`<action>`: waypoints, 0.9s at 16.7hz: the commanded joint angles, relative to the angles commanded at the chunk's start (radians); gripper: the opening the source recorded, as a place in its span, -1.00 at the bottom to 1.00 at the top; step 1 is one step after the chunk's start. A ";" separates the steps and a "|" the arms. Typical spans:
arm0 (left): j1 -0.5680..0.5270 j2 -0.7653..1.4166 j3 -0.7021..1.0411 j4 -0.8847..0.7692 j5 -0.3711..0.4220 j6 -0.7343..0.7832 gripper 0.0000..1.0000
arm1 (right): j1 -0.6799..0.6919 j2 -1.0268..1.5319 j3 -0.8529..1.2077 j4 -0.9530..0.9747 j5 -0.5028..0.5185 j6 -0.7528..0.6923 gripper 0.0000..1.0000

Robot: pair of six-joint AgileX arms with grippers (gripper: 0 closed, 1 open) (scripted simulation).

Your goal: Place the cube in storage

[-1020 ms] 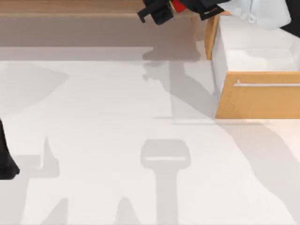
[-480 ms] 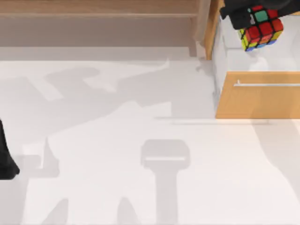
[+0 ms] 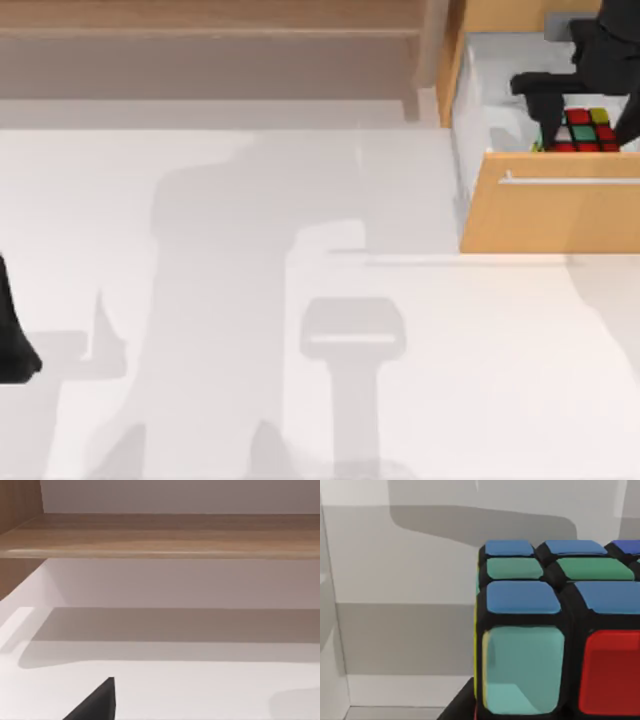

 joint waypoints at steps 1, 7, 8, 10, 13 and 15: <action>0.000 0.000 0.000 0.000 0.000 0.000 1.00 | -0.004 0.013 0.004 -0.007 -0.008 0.003 -1.00; 0.000 0.000 0.000 0.000 0.000 0.000 1.00 | -0.005 0.017 0.005 -0.009 -0.011 0.003 -0.85; 0.000 0.000 0.000 0.000 0.000 0.000 1.00 | -0.005 0.017 0.005 -0.009 -0.011 0.003 -0.70; 0.000 0.000 0.000 0.000 0.000 0.000 1.00 | -0.005 0.017 0.005 -0.009 -0.011 0.003 -0.40; 0.000 0.000 0.000 0.000 0.000 0.000 1.00 | -0.005 0.017 0.005 -0.009 -0.011 0.003 0.06; 0.000 0.000 0.000 0.000 0.000 0.000 1.00 | -0.005 0.017 0.005 -0.009 -0.011 0.003 0.36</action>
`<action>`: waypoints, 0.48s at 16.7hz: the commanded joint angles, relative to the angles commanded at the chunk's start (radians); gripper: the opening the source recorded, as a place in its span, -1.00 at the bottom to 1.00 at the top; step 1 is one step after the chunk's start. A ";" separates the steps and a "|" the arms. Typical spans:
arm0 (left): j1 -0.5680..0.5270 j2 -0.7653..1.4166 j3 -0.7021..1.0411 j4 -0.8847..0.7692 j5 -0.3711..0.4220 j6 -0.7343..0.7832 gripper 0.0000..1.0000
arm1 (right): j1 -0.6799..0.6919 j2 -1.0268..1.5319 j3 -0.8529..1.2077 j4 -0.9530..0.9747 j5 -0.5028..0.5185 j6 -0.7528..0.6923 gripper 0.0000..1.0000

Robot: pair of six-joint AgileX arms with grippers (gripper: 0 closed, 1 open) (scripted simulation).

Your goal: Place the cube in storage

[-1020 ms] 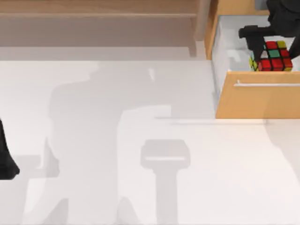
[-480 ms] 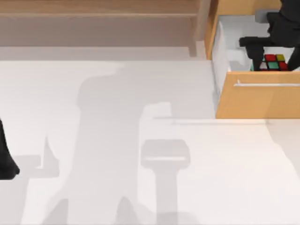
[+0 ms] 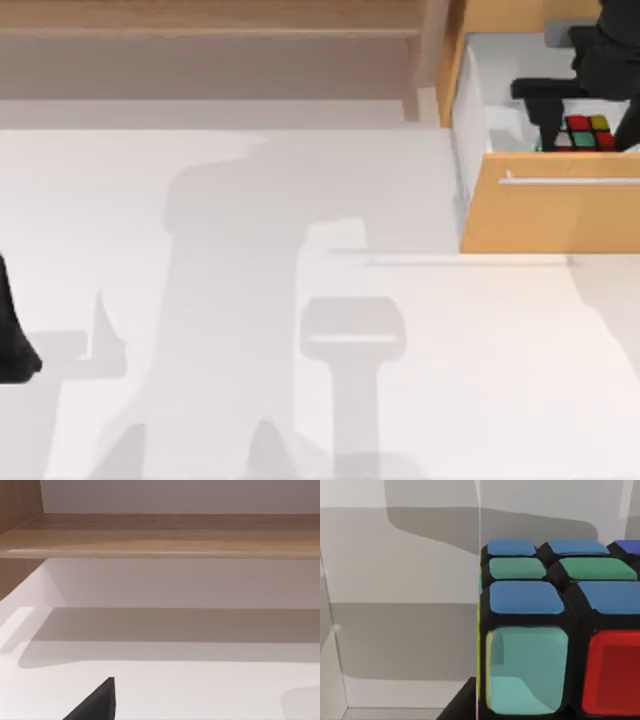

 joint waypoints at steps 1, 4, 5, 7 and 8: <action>0.000 0.000 0.000 0.000 0.000 0.000 1.00 | 0.000 0.000 0.000 0.000 0.000 0.000 0.51; 0.000 0.000 0.000 0.000 0.000 0.000 1.00 | 0.000 0.000 0.000 0.000 0.000 0.000 0.96; 0.000 0.000 0.000 0.000 0.000 0.000 1.00 | 0.000 0.000 0.000 0.000 0.000 0.000 1.00; 0.000 0.000 0.000 0.000 0.000 0.000 1.00 | 0.000 0.000 0.000 0.000 0.000 0.000 1.00; 0.000 0.000 0.000 0.000 0.000 0.000 1.00 | 0.000 0.000 0.000 0.000 0.000 0.000 1.00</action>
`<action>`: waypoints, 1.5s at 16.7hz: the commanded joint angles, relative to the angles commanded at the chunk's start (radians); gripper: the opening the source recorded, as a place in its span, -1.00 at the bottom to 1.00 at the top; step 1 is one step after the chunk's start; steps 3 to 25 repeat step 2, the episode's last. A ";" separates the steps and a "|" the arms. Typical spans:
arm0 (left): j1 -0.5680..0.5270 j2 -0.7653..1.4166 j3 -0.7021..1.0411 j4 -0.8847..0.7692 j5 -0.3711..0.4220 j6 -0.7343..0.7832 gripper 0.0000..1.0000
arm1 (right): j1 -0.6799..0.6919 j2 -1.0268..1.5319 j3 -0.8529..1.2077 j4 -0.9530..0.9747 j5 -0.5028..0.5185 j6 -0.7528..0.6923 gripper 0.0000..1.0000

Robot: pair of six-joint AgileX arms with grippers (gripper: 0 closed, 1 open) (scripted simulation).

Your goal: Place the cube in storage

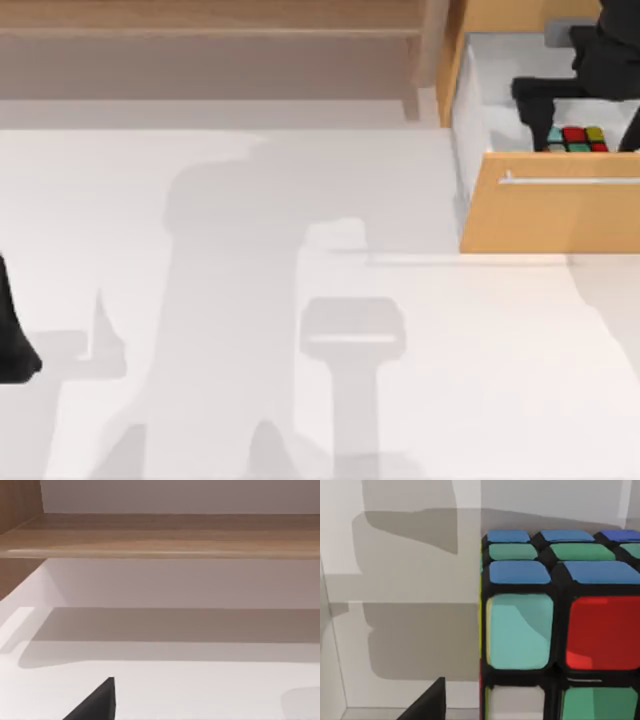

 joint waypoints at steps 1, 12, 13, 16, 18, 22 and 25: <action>0.000 0.000 0.000 0.000 0.000 0.000 1.00 | 0.000 0.000 0.000 0.000 0.000 0.000 1.00; 0.000 0.000 0.000 0.000 0.000 0.000 1.00 | 0.000 0.000 0.000 0.000 0.000 0.000 1.00; 0.000 0.000 0.000 0.000 0.000 0.000 1.00 | 0.000 0.000 0.000 0.000 0.000 0.000 1.00; 0.000 0.000 0.000 0.000 0.000 0.000 1.00 | 0.000 0.000 0.000 0.000 0.000 0.000 1.00; 0.000 0.000 0.000 0.000 0.000 0.000 1.00 | 0.000 0.000 0.000 0.000 0.000 0.000 1.00; 0.000 0.000 0.000 0.000 0.000 0.000 1.00 | 0.000 0.000 0.000 0.000 0.000 0.000 1.00; 0.000 0.000 0.000 0.000 0.000 0.000 1.00 | 0.000 0.000 0.000 0.000 0.000 0.000 1.00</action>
